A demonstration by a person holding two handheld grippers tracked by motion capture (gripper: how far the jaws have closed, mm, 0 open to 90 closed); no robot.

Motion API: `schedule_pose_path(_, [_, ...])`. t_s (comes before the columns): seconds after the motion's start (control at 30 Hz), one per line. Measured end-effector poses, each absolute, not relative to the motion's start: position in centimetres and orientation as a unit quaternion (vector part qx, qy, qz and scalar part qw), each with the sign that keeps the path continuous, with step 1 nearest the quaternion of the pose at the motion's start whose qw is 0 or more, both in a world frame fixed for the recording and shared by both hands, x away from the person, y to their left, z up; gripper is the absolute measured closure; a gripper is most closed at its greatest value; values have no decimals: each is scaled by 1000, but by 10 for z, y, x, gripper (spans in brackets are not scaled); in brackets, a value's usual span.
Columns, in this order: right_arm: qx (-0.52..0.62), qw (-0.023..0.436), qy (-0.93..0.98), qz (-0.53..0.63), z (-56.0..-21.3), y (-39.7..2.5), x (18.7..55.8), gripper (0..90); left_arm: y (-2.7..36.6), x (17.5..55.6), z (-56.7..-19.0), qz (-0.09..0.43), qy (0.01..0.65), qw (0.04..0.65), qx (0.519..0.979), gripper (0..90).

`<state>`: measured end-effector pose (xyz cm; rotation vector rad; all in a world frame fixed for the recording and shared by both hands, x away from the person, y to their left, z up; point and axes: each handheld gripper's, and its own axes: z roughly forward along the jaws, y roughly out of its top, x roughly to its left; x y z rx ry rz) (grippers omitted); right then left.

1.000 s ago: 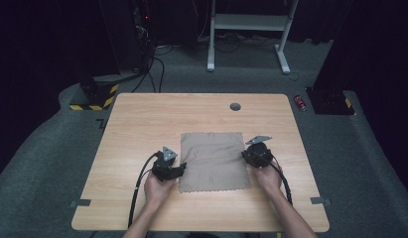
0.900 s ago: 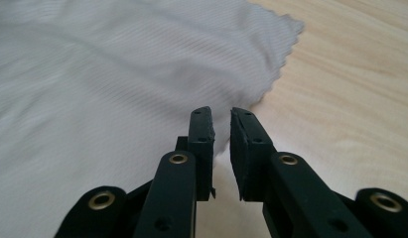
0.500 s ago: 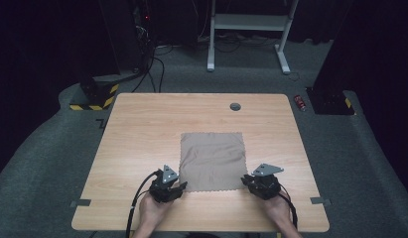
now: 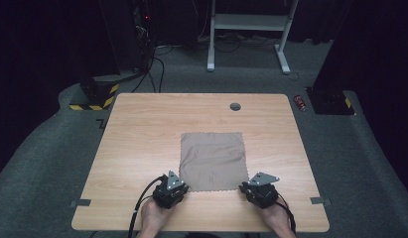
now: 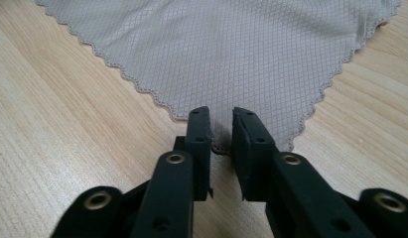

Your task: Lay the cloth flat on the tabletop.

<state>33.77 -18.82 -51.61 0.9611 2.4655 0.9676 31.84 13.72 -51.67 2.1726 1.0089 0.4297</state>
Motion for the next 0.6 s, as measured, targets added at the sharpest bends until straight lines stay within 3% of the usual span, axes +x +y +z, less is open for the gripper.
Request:
schedule_pose_path(0.17, [321,171,872,328,-515,-185,333,887,140,321,-515,153,379,342,846,885])
schedule_pose_path(0.6, [294,156,883,332,-510,-180,314,890,156,313,-506,132,368,339,856,890])
